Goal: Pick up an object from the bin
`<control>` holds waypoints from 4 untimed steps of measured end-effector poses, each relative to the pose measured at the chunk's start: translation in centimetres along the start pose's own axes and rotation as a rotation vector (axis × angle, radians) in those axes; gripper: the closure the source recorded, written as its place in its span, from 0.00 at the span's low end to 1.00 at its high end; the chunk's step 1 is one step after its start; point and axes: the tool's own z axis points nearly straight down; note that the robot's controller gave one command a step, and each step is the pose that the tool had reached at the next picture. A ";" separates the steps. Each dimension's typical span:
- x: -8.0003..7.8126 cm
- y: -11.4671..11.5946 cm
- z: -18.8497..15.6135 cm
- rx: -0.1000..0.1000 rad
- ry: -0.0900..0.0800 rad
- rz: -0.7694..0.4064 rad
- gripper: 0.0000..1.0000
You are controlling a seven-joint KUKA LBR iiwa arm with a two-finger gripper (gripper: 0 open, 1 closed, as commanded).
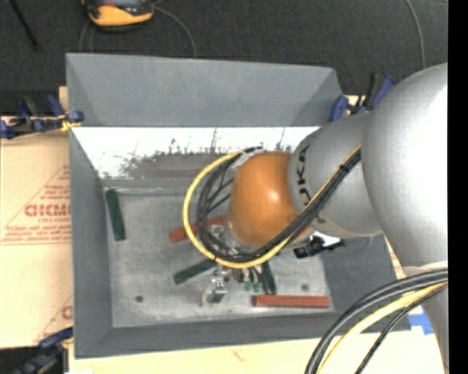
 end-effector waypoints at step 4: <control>0.1 -1.0 -0.2 -0.005 0.010 -0.017 1.00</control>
Offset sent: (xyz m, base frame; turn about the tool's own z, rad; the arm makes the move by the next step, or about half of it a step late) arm 0.0000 0.0000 0.0000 0.0000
